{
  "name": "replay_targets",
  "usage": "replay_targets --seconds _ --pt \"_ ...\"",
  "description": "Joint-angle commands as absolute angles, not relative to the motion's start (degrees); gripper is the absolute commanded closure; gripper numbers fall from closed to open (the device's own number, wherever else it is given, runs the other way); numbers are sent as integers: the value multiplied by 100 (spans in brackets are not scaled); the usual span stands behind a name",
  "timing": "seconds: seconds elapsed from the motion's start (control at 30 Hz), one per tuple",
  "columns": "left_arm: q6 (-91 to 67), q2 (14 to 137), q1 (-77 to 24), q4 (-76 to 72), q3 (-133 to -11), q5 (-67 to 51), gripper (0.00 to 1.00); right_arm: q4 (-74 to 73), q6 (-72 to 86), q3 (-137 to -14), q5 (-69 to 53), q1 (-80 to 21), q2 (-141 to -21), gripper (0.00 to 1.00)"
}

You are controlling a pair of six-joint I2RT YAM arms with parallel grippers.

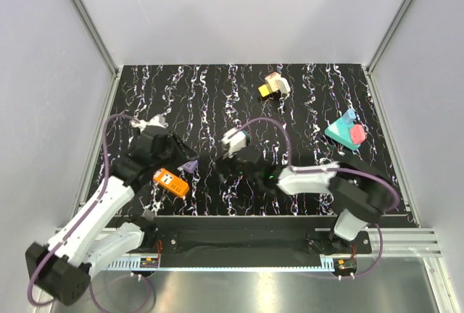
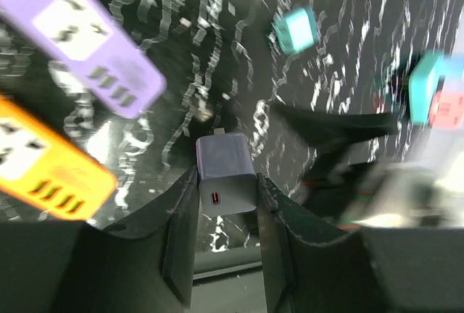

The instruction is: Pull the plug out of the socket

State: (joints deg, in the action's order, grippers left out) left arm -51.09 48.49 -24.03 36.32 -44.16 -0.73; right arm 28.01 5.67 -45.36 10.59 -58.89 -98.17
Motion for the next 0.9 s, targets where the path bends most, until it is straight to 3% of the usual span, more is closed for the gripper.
replay_targets --seconds 0.0,0.07,0.2,0.33,0.5,0.87 --pt "-5414 5315 -2961 2779 -4597 351 100 2796 1465 -3939 3038 -5625 -8949 0" --pt "-5528 5580 -3328 2199 -4597 456 100 2524 2274 -3596 3871 -5511 -8563 0" --pt "-5642 6623 -3621 1373 -4711 484 100 2312 3013 -3252 4411 -5300 -8271 1" --pt "-5564 7495 -3621 232 -4772 448 100 2372 3191 -3068 4430 -5151 -8244 1" --pt "-5554 8663 -3446 18 -5326 256 100 2513 3225 -2892 4430 -4993 -8113 2" --pt "-6275 9668 -3173 -1423 -4958 -378 100 3050 3129 -2505 4131 -4676 -7954 2"
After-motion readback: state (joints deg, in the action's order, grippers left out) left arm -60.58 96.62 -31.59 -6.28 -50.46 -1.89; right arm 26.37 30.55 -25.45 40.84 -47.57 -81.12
